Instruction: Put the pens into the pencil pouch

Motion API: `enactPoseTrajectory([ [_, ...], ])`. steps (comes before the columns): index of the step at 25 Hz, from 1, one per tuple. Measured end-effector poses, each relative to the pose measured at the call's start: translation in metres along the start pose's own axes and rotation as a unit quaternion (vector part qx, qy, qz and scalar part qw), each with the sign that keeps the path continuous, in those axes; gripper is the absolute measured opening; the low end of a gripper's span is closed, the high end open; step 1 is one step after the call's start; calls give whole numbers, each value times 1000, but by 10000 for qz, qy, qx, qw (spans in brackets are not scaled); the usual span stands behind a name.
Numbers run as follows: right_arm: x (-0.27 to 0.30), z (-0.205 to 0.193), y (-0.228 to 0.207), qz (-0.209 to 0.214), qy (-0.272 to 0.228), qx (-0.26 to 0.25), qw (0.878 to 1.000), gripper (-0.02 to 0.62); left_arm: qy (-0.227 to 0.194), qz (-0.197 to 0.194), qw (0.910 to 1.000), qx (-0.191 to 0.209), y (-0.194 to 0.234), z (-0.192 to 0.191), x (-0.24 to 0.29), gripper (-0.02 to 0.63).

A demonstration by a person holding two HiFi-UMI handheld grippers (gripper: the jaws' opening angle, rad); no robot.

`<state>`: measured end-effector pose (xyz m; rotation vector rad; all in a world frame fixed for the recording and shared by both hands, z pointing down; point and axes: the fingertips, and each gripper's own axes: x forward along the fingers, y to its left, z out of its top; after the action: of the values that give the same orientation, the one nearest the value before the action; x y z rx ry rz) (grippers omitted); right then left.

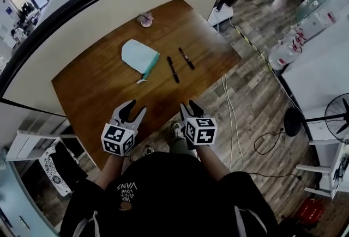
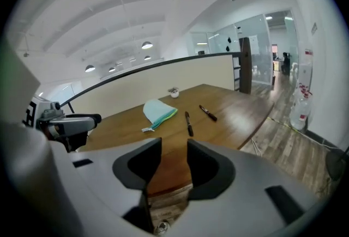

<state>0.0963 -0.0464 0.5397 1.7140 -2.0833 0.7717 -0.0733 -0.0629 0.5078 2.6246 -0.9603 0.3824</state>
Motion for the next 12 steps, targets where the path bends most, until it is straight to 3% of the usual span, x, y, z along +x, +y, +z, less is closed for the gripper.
enactPoseTrajectory([
  [5,43,13,-27,301,319,-248,9987,144,70,417,9989,-224,13,6,36,167],
  [12,102,11,-44,686,784,-982,9897,144,177,878,9950,-440,25,1,75,167],
])
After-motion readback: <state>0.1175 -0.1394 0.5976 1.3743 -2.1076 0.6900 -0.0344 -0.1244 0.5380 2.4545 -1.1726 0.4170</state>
